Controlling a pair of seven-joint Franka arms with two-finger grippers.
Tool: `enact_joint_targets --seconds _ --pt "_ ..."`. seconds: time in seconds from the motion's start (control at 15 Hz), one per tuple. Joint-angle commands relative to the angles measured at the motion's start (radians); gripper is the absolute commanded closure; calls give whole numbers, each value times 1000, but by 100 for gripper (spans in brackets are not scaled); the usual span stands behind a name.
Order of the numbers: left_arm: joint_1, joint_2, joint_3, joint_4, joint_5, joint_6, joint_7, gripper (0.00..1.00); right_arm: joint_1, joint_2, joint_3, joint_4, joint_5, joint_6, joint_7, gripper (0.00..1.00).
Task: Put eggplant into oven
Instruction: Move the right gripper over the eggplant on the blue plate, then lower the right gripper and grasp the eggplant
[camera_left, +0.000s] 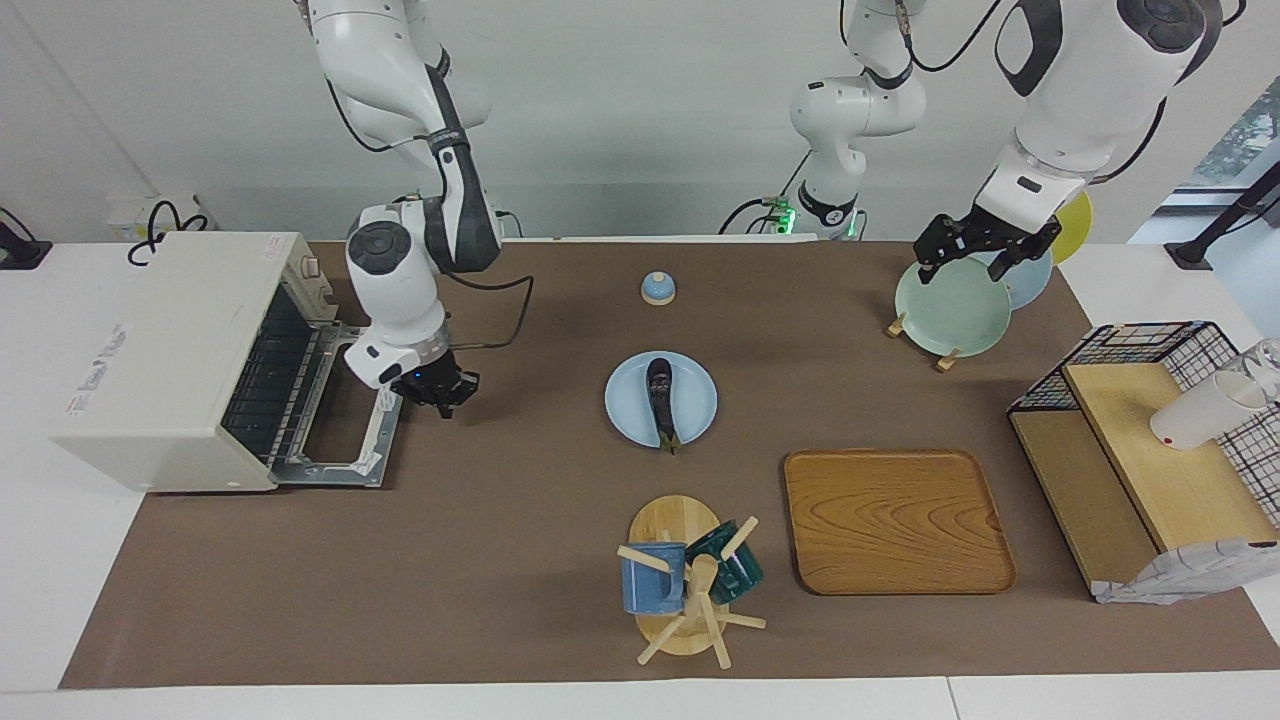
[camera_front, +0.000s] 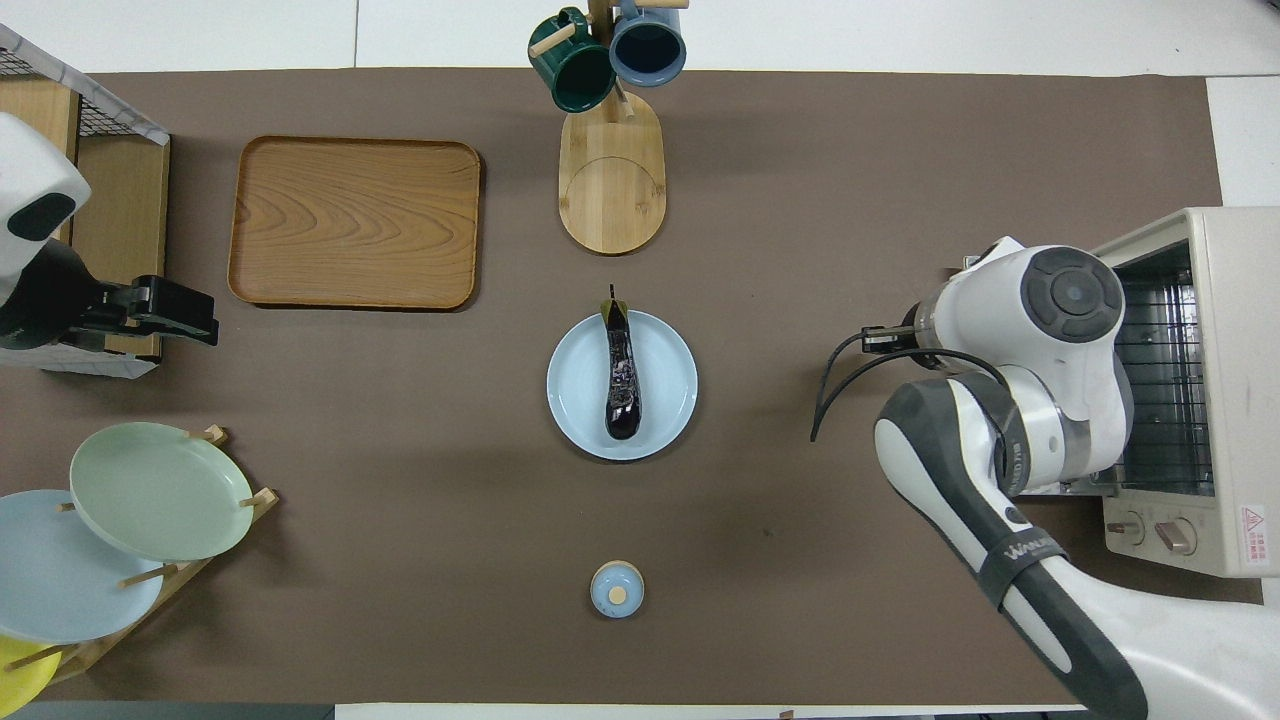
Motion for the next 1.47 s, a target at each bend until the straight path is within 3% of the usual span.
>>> enact_joint_targets --seconds 0.0,0.13,0.33,0.53,0.74,0.87,1.0,1.4 --pt "17 -26 -7 -23 -10 1 1 0 36 19 40 162 16 -162 9 100" --pt "17 -26 -7 -23 -10 1 1 0 114 37 42 232 16 -210 63 82" --pt "17 -26 -7 -23 -10 1 1 0 228 60 43 332 14 -282 145 70" --pt "17 -26 -7 -23 -10 1 1 0 341 111 43 423 11 -302 270 70" --pt "17 -26 -7 -23 -10 1 1 0 443 252 43 557 -5 -301 400 74" --pt "17 -26 -7 -23 -10 1 1 0 507 339 43 657 -27 -287 451 81" --pt "17 -26 -7 -23 -10 1 1 0 552 384 43 667 -33 -206 495 82" --pt "17 -26 -7 -23 -10 1 1 0 556 367 43 482 -113 38 484 84"
